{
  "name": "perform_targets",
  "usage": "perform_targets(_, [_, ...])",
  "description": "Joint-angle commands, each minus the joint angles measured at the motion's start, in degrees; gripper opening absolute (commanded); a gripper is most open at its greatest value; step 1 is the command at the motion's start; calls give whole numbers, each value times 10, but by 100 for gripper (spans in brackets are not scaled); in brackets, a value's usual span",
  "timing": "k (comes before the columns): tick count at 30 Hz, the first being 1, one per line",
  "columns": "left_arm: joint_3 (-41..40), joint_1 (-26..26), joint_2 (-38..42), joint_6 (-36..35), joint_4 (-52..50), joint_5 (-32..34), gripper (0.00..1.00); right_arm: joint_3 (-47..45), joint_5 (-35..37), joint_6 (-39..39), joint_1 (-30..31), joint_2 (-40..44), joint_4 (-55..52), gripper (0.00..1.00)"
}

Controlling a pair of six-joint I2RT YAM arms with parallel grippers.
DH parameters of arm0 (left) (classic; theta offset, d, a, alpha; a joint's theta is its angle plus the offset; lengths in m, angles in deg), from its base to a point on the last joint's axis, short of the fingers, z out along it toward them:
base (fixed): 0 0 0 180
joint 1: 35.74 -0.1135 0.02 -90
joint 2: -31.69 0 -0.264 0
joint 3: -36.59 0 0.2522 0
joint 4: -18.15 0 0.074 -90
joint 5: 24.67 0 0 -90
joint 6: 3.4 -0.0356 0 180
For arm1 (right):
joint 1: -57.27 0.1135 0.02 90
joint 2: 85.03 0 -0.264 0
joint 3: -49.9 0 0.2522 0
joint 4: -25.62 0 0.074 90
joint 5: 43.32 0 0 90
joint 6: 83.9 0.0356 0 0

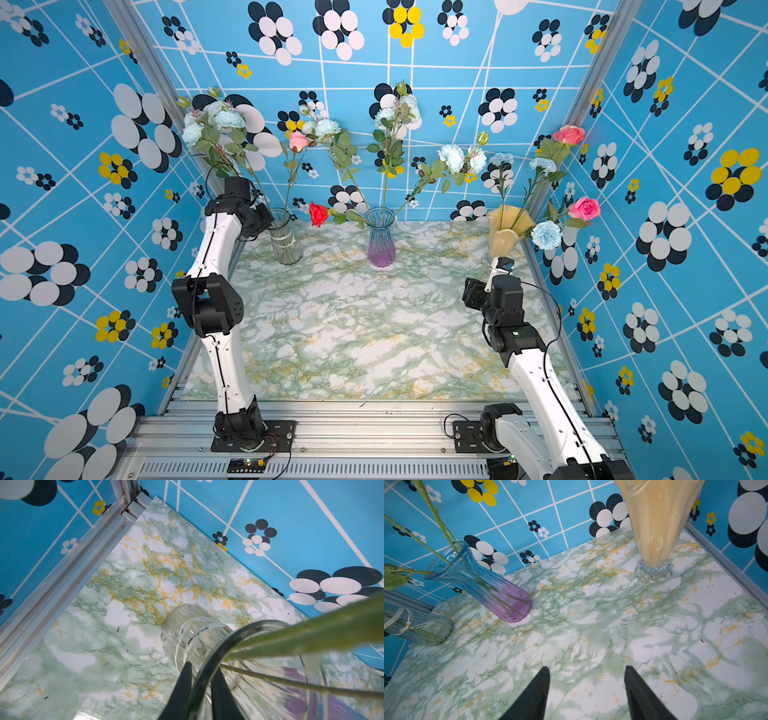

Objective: Pick out blue flowers from the vase
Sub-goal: Move the vase to the center of the board.

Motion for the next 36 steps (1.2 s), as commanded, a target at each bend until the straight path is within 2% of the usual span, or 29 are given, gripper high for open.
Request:
perform_targets(1, [-15,3,-4,-20,-30,17,12,17,9,-14,5,8,-10,61])
perform_targets(7, [-41,-2,20,-24,-33,14,3,17,12,-15,5,15,-14,61])
perform_targets(11, [-95,-12,53,-16,-15,3,0,18,13,-17,5,23,-18,62])
perform_targets(24, [-299,-27,218,-24,40,-27,0,21,16,-18,5,41,-29,62])
perform_targets(36, [-413,-39,332,5,71,-125,0,24,14,-20,5,54,-37,62])
